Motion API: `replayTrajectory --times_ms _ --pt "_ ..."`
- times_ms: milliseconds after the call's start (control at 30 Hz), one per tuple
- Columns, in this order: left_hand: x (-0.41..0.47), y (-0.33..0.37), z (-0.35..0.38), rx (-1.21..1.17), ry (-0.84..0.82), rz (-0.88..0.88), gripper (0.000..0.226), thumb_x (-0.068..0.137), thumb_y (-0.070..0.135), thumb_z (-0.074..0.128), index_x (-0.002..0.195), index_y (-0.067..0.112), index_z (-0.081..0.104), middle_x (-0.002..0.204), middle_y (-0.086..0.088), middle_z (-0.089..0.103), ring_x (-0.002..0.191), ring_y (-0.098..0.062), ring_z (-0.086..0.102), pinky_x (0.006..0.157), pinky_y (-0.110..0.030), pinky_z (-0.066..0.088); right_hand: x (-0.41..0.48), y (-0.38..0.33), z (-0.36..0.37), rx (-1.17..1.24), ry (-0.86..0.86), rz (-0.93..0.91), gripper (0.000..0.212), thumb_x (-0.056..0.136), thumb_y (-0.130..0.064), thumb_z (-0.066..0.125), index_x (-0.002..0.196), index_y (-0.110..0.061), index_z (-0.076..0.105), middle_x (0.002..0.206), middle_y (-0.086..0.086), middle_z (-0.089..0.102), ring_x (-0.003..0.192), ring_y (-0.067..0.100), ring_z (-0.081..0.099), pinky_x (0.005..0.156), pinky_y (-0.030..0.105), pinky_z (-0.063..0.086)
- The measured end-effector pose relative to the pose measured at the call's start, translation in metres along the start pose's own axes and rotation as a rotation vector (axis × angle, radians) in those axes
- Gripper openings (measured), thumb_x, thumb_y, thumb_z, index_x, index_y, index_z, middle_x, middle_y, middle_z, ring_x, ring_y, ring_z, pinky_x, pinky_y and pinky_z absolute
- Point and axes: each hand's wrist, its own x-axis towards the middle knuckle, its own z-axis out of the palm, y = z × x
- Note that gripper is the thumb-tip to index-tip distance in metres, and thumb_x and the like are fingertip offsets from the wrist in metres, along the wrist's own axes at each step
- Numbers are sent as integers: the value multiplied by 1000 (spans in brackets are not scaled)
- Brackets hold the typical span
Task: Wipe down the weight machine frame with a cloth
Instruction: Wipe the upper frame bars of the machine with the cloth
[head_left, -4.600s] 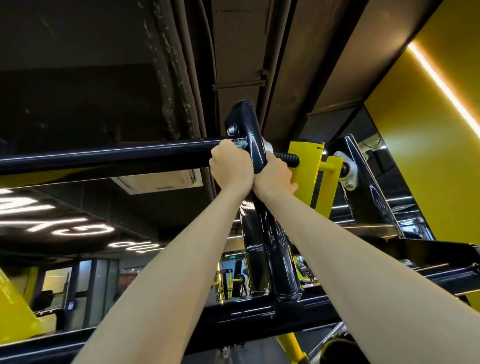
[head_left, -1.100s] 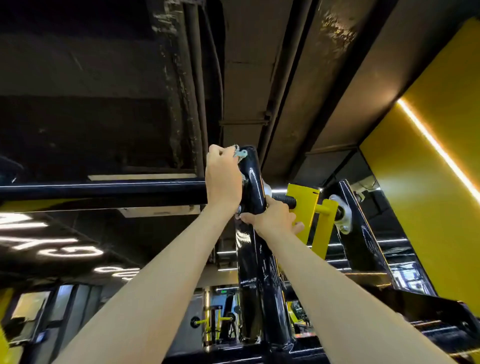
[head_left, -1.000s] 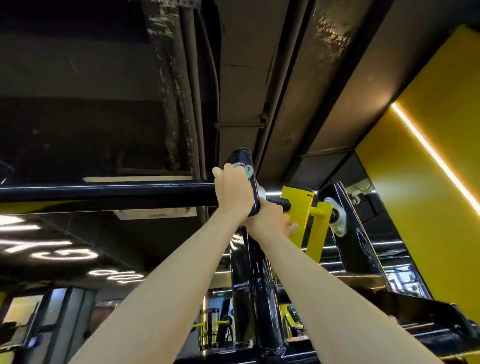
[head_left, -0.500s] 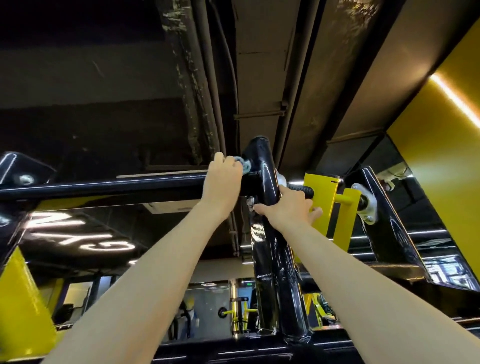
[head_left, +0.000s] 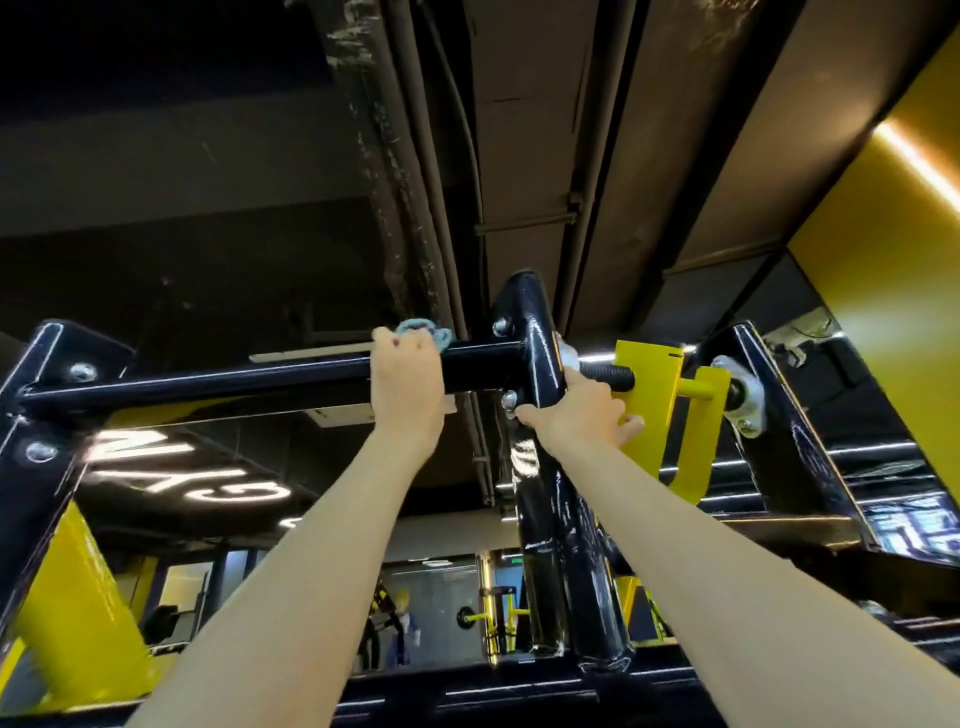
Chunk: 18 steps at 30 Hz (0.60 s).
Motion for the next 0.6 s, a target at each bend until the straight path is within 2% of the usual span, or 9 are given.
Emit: replayTrajectory --times_ms 67,133,267,367,400,467,500,533,600 --pt "20 25 -12 -96 -28 -112 20 94 14 51 109 6 60 106 -11 61 99 -25 45 79 -32 39 0 1 0 10 -1 -11 57 80 -51 69 129 -31 49 123 5 56 124 29 44 106 46 23" --pt "29 67 -21 -273 -85 -67 21 97 12 45 107 6 61 107 -12 60 104 -28 46 87 -34 41 3 3 1 24 14 -20 52 80 -50 69 125 -31 52 121 4 57 122 29 45 106 46 22" --pt "9 100 -10 -711 28 -204 20 96 6 41 104 4 59 103 -7 45 100 -23 47 89 -32 44 2 4 4 114 47 -26 38 86 -38 64 122 -32 54 119 5 57 122 30 44 106 46 20" --pt "-8 91 -6 -1014 -33 -135 16 95 4 48 108 7 57 106 -4 47 103 -17 52 91 -29 49 10 11 -6 98 -67 -99 49 85 -48 63 129 -35 49 127 8 54 126 32 42 107 47 20" --pt "-10 86 -5 -1043 -38 -107 20 96 5 49 113 8 59 112 -5 53 107 -19 55 92 -27 49 12 17 -15 76 -153 -133 63 80 -57 66 136 -37 44 133 10 50 129 33 39 109 48 22" --pt "-19 75 2 -837 -94 42 39 93 -4 45 126 11 60 126 -9 56 116 -27 53 99 -28 42 14 31 -38 23 -295 -176 94 72 -65 70 149 -38 23 149 14 34 138 34 30 113 50 24" --pt "-25 70 6 -734 -130 68 45 91 -7 43 129 12 59 127 -10 56 114 -28 51 99 -27 38 11 38 -48 -25 -299 -190 103 71 -64 71 152 -37 13 152 15 26 140 34 26 114 49 23" --pt "-34 66 5 -676 -155 59 48 91 -8 43 131 13 58 123 -12 57 110 -28 51 95 -24 35 5 47 -56 -65 -272 -199 106 72 -62 71 153 -36 8 153 15 23 141 34 24 114 49 22" --pt "-50 54 0 -602 -220 97 48 90 -9 46 131 11 57 121 -17 59 112 -30 54 92 -21 36 -7 62 -65 -27 -244 -191 97 77 -56 71 152 -32 15 152 14 27 140 34 28 114 51 22"
